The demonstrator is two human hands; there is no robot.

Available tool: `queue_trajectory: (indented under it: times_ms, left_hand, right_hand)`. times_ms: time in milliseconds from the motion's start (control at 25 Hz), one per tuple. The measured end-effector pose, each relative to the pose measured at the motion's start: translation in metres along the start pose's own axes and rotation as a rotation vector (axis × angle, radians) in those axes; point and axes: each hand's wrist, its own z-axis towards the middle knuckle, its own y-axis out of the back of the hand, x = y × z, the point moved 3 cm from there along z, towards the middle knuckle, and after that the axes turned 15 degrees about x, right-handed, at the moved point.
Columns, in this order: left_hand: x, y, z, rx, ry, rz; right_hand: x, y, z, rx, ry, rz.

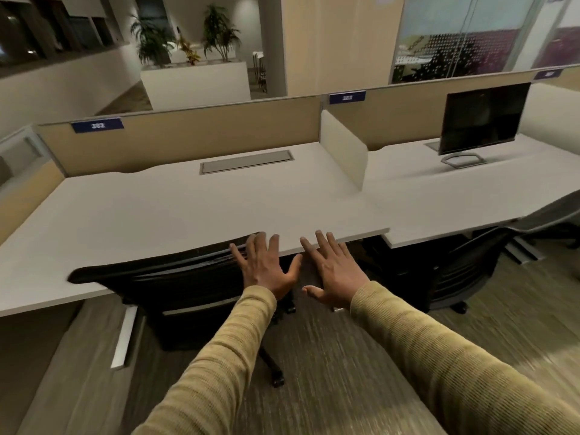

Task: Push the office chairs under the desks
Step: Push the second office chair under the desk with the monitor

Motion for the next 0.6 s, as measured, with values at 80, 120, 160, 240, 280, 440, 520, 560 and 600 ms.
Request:
queue_trajectory:
  times_ms: [80,120,160,240,280,440,520,560,600]
  left_hand:
    - [-0.068,-0.016,0.006,0.02,-0.042,-0.001]
    - [-0.1,-0.023,0.009,0.032,-0.068,-0.014]
    - [-0.129,-0.029,0.01,0.045,-0.094,-0.025]
    - [-0.184,-0.041,0.015,0.074,-0.155,-0.017]
    - [-0.207,-0.046,0.019,0.083,-0.181,-0.008]
    - [-0.294,-0.064,0.046,0.103,-0.26,-0.018]
    - [-0.334,-0.076,0.067,0.115,-0.287,-0.021]
    - [-0.351,-0.082,0.079,0.118,-0.299,-0.024]
    - [-0.368,-0.088,0.091,0.116,-0.311,-0.032]
  right_hand:
    - [-0.054,0.003,-0.026,-0.017,-0.026,0.009]
    - [-0.081,0.005,-0.039,-0.021,-0.042,0.012]
    - [-0.105,0.006,-0.05,-0.024,-0.058,0.016]
    - [-0.154,0.009,-0.071,-0.028,-0.093,0.042]
    - [-0.175,0.01,-0.079,-0.032,-0.109,0.053]
    - [-0.26,0.013,-0.095,-0.046,-0.165,0.07]
    - [-0.303,0.016,-0.094,-0.053,-0.185,0.066]
    - [-0.322,0.019,-0.091,-0.057,-0.188,0.059]
    - [-0.34,0.022,-0.088,-0.058,-0.189,0.049]
